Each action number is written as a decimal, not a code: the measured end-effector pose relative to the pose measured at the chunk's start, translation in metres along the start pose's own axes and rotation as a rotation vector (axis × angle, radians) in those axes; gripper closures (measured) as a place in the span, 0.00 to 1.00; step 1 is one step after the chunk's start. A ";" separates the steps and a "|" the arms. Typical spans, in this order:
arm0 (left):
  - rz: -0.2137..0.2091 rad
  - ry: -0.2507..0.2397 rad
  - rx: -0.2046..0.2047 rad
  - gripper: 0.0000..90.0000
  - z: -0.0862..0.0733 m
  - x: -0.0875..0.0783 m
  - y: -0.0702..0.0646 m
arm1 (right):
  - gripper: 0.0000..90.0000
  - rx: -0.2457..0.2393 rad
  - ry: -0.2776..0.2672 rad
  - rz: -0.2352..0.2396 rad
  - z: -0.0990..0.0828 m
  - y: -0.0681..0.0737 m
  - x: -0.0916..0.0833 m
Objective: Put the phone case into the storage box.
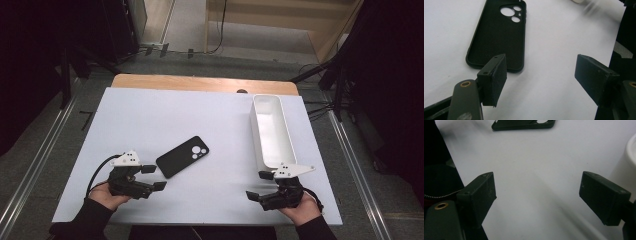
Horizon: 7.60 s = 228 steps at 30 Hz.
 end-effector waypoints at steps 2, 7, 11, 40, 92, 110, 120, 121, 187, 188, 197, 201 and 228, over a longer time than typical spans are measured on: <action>0.000 -0.001 -0.004 0.29 0.000 0.000 0.000 | 0.14 0.003 0.002 0.002 0.000 0.000 0.000; 0.001 0.008 -0.001 0.29 0.000 0.001 0.000 | 0.14 0.006 -0.002 0.000 0.000 -0.001 0.000; 0.000 0.010 0.004 0.29 0.000 0.002 0.000 | 0.14 0.008 -0.002 0.003 0.000 -0.001 0.000; 0.007 0.011 0.007 0.29 0.000 0.002 0.002 | 0.14 0.020 -0.007 0.017 0.000 -0.002 0.000; 0.074 -0.051 0.051 0.29 0.035 0.010 0.033 | 0.14 0.020 0.014 0.021 -0.001 -0.003 0.003; -0.011 -0.070 0.107 0.00 0.065 0.029 0.030 | 0.14 0.017 0.021 0.020 -0.002 -0.003 0.002; 0.001 -0.084 0.108 0.00 0.076 0.039 0.034 | 0.14 0.018 0.023 0.021 -0.002 -0.003 0.002; 0.004 -0.083 0.111 0.00 0.078 0.040 0.034 | 0.14 0.018 0.023 0.021 -0.002 -0.003 0.003; 0.098 0.097 0.184 0.00 0.048 0.107 0.044 | 0.14 0.007 0.040 0.016 -0.003 -0.002 0.003; 0.103 0.098 0.188 0.00 0.048 0.107 0.043 | 0.14 0.008 0.042 0.015 -0.004 -0.002 0.003; 0.163 0.126 0.238 0.00 0.046 0.111 0.037 | 0.14 0.002 0.045 0.015 -0.004 -0.002 0.004; 0.172 0.122 0.231 0.00 0.046 0.111 0.036 | 0.14 0.000 0.047 0.014 -0.004 -0.001 0.004; 0.184 0.089 0.198 0.15 0.046 0.107 0.034 | 0.14 -0.006 0.056 0.017 -0.003 0.000 0.006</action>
Point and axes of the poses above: each handheld gripper's, and its own axes: x roughly forward along the jaws, z roughly out of its top, y roughly to its left, the point moved 1 cm from there along x, roughly forward along the jaws, and after that the axes turned 2 degrees about y, right-handed, at the moved point
